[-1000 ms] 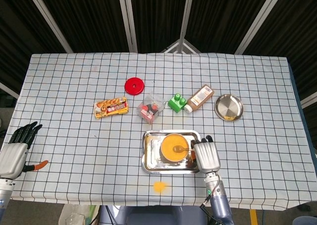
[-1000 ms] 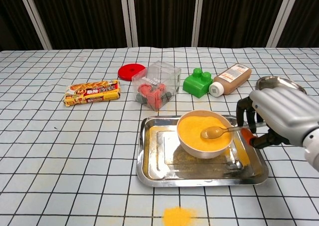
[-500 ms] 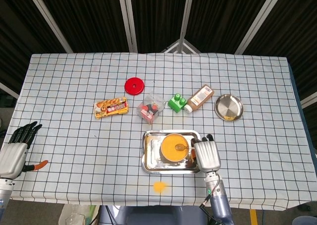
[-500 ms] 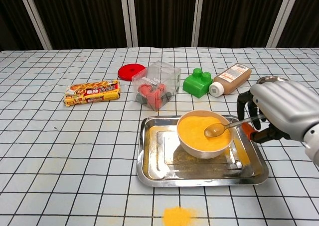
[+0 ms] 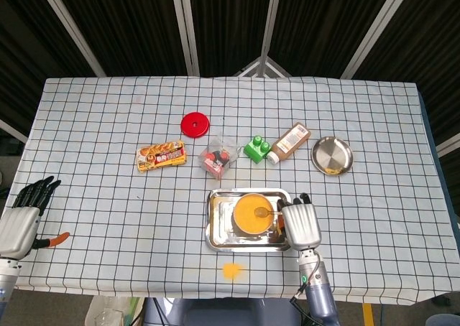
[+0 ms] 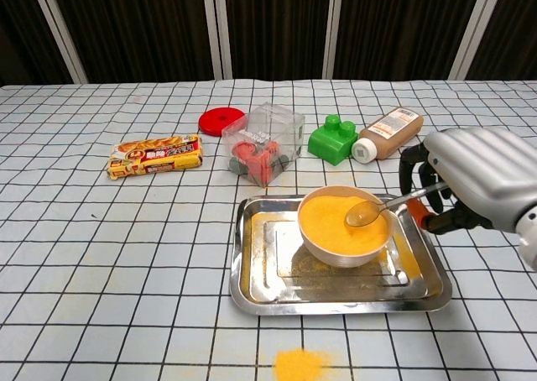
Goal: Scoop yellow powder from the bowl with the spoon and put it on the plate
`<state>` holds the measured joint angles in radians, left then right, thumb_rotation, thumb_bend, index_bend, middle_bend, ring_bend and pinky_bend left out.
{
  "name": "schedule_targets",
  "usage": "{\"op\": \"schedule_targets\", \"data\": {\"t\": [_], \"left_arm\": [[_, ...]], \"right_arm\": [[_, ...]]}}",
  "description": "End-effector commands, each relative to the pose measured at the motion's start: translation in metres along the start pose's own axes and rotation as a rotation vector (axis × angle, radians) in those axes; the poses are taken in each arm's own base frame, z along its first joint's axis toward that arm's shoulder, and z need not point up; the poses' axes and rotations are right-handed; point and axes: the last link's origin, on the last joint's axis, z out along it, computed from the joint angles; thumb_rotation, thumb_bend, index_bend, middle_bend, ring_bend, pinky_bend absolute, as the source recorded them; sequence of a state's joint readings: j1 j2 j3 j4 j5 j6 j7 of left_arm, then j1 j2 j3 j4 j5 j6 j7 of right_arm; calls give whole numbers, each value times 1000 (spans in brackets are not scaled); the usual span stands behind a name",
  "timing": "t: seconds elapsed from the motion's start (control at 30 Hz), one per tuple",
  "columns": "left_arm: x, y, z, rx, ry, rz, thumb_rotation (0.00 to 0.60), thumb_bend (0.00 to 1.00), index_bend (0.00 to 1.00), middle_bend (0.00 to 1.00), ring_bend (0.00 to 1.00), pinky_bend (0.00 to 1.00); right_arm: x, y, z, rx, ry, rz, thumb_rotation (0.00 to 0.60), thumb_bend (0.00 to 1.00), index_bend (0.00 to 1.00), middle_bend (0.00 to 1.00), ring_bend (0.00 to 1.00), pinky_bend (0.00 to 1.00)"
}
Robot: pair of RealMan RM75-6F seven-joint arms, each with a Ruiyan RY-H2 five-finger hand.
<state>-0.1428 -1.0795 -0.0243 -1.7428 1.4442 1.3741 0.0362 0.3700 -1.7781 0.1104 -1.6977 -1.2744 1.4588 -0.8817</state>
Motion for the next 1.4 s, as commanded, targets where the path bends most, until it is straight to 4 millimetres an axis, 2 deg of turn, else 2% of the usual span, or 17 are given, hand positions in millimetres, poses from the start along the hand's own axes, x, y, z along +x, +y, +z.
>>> {"op": "schedule_targets", "data": {"t": [0.03, 0.33, 0.8, 1.07, 1.4], "left_arm": [[0, 0, 0, 0, 0, 0, 600, 0, 0, 0, 0, 0], [0, 0, 0, 0, 2, 0, 600, 0, 0, 0, 0, 0], [0, 0, -1, 0, 5, 0, 600, 0, 0, 0, 0, 0], [0, 0, 0, -1, 2, -2, 600, 0, 0, 0, 0, 0], [1, 0, 0, 0, 5, -4, 600, 0, 0, 0, 0, 0]], "right_arm": [[3, 1, 0, 0, 9, -3, 600, 709, 955, 699, 553, 330], [8, 8, -4, 7, 31, -58, 600, 711, 966, 705, 555, 330], [-6, 4, -9, 73, 81, -231, 600, 711, 969, 707, 556, 341], [-11, 0, -8, 71, 71, -228, 600, 711, 969, 707, 556, 341], [-12, -16, -9, 74, 38, -137, 600, 711, 969, 707, 556, 341]]}}
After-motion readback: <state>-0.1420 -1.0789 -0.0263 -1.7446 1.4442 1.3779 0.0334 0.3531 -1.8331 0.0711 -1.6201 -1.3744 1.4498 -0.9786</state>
